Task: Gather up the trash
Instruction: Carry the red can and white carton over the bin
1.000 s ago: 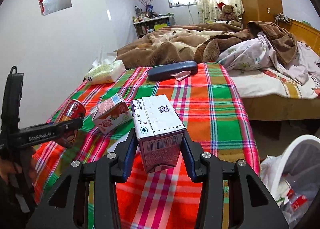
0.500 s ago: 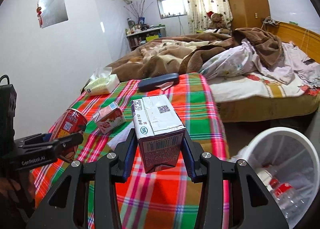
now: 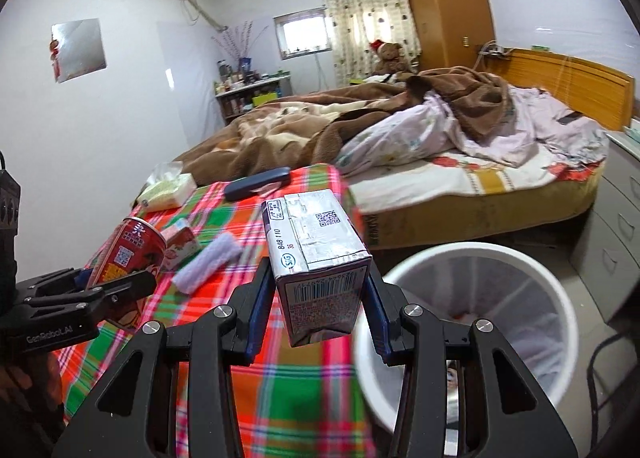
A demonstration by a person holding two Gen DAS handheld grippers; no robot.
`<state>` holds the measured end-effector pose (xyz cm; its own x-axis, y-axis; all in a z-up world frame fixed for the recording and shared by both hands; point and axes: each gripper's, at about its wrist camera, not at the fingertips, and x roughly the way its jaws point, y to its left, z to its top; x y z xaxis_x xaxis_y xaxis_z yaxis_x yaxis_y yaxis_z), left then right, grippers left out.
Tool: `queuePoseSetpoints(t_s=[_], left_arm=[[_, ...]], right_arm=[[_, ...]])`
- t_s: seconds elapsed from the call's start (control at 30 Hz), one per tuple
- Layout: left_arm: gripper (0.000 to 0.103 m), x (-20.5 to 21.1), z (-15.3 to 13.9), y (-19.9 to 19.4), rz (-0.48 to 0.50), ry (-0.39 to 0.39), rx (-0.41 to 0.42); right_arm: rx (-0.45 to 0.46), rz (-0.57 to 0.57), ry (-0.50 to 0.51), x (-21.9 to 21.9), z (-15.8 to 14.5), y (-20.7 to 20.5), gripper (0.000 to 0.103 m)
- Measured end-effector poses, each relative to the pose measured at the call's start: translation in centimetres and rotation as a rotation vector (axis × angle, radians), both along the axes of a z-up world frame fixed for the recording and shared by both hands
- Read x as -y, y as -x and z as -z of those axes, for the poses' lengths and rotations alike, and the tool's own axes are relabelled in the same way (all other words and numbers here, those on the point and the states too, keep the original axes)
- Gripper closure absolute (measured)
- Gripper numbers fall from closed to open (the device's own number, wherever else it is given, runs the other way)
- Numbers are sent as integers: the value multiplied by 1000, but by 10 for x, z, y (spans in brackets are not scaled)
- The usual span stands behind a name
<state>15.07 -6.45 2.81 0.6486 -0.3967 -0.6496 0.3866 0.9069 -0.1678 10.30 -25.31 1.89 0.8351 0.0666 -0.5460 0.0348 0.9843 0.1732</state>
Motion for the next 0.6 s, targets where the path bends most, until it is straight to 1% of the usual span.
queuePoseSetpoints(t_s=[0.33,0.6], left_arm=[[44,69,1,13,129,-23,11],[44,120,13,16,227,-26,-14]], right_arm=[[-5,112,9,43,1,17,59],[-38,193,11,80,9,25,59]])
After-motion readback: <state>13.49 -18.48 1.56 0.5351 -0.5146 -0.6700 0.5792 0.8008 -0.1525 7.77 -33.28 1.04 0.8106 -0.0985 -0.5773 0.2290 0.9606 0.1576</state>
